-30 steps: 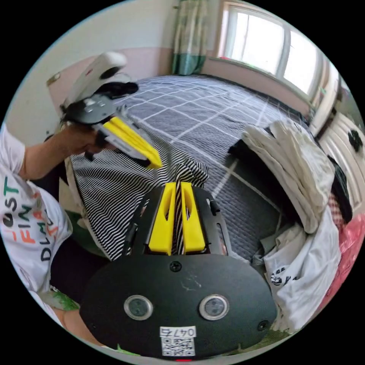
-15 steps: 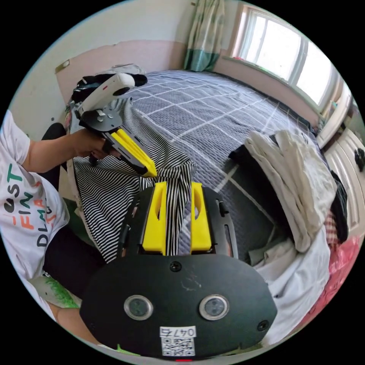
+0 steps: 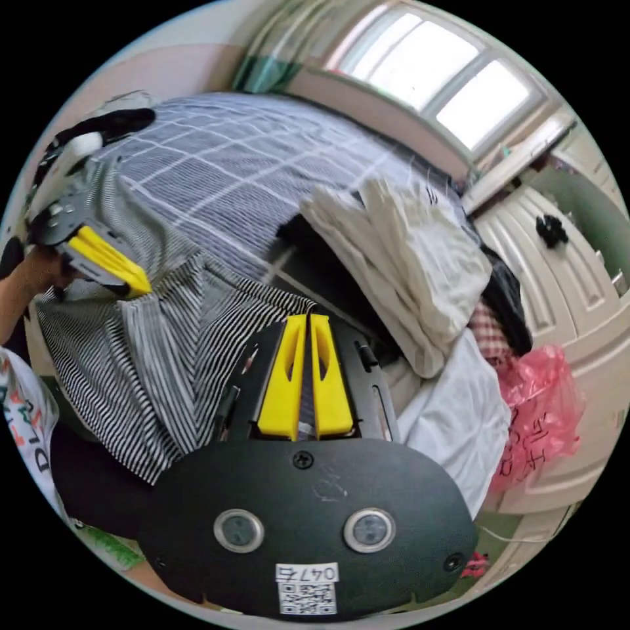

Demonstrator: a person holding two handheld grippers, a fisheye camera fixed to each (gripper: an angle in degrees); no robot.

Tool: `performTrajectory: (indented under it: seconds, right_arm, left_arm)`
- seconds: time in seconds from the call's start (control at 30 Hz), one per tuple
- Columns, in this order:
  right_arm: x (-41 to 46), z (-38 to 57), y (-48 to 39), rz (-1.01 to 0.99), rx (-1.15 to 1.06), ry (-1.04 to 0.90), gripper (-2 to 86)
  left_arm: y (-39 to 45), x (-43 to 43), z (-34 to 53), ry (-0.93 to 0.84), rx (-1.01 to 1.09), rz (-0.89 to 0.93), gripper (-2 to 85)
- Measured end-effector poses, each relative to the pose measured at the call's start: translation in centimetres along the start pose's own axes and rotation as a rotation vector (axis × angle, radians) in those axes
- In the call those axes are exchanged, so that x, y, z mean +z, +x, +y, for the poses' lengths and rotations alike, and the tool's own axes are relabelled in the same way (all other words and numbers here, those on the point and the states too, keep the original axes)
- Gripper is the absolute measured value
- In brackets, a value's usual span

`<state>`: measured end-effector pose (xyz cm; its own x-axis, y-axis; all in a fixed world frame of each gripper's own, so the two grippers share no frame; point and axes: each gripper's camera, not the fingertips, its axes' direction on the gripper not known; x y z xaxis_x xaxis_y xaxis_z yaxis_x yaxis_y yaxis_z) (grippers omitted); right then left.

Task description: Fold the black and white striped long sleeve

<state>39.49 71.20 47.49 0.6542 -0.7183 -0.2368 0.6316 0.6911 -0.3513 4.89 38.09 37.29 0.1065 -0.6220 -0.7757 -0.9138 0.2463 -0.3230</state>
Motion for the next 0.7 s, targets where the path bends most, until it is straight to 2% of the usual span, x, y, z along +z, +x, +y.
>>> performTrajectory:
  seconds: [0.1,0.13,0.2,0.27,0.33,0.4,0.47,0.53,0.7]
  right_arm:
    - [3.9,0.2,2.4,-0.007,0.101,-0.205,0.6]
    - [4.7,0.5,2.6,0.054,0.142,-0.263,0.8]
    - [3.0,1.3,2.3,0.134,0.193,-0.181,0.8]
    - [-1.6,2.2,0.2,-0.066,0.113,0.135,1.0]
    - [-3.4,2.3,-2.0,-0.267,-0.009,0.270,1.7]
    - [-3.4,2.0,-4.4,-0.351,-0.119,0.263,2.8]
    - [-2.0,1.5,-6.6,-0.358,-0.210,0.173,4.5]
    - [-0.7,1.2,-7.0,-0.339,-0.218,0.115,5.0]
    - [0.8,0.8,-7.4,-0.452,-0.234,0.058,1.8]
  left_arm:
    - [0.7,0.4,-0.4,-0.006,0.017,-0.033,-1.0]
    - [0.8,0.5,-0.5,-0.006,0.018,-0.037,-1.0]
    - [1.1,0.9,-0.7,-0.007,0.023,-0.044,-1.0]
    - [1.3,1.2,-0.9,-0.005,0.023,-0.045,-1.0]
    - [1.5,1.5,-1.1,-0.005,0.022,-0.045,-1.0]
    - [1.9,1.8,-1.3,-0.007,0.023,-0.050,-1.0]
    - [2.2,2.1,-1.4,-0.005,0.024,-0.053,-1.0]
    - [2.5,2.4,-1.6,-0.005,0.026,-0.060,-1.0]
    - [3.6,3.3,-2.1,-0.010,0.033,-0.079,-1.0]
